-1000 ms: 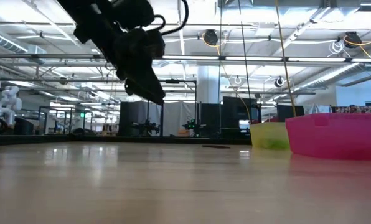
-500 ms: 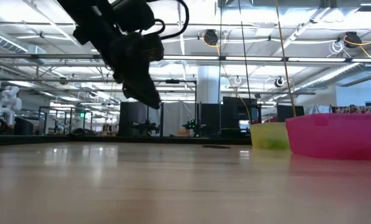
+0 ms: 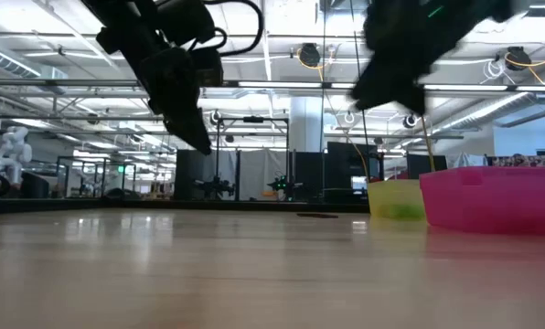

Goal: Sort rubber bands into baskets
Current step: Put the violet rubber band into the blue bin

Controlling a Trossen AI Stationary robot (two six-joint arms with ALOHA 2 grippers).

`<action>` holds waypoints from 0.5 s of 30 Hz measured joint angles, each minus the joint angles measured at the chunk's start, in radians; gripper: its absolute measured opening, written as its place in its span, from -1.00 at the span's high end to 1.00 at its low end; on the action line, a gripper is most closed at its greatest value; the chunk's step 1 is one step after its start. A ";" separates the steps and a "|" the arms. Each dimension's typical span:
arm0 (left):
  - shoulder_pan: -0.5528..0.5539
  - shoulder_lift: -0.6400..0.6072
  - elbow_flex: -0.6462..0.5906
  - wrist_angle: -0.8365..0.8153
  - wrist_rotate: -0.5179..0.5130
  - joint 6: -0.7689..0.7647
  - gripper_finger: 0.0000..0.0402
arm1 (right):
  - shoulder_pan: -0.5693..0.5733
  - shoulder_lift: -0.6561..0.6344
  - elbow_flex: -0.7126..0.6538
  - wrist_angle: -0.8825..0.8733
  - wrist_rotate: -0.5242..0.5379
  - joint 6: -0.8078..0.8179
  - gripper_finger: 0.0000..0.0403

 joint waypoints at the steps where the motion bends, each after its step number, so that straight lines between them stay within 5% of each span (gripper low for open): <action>1: 0.001 -0.004 0.000 -0.006 0.000 -0.001 0.14 | -0.062 0.025 0.000 0.052 -0.011 -0.056 0.57; 8: 0.008 -0.005 0.000 -0.052 0.000 -0.008 0.14 | -0.441 0.248 0.015 0.344 -0.206 -0.312 0.57; 15: 0.058 -0.008 -0.001 -0.163 -0.007 -0.088 0.14 | -0.590 0.473 0.257 0.194 -0.296 -0.714 0.46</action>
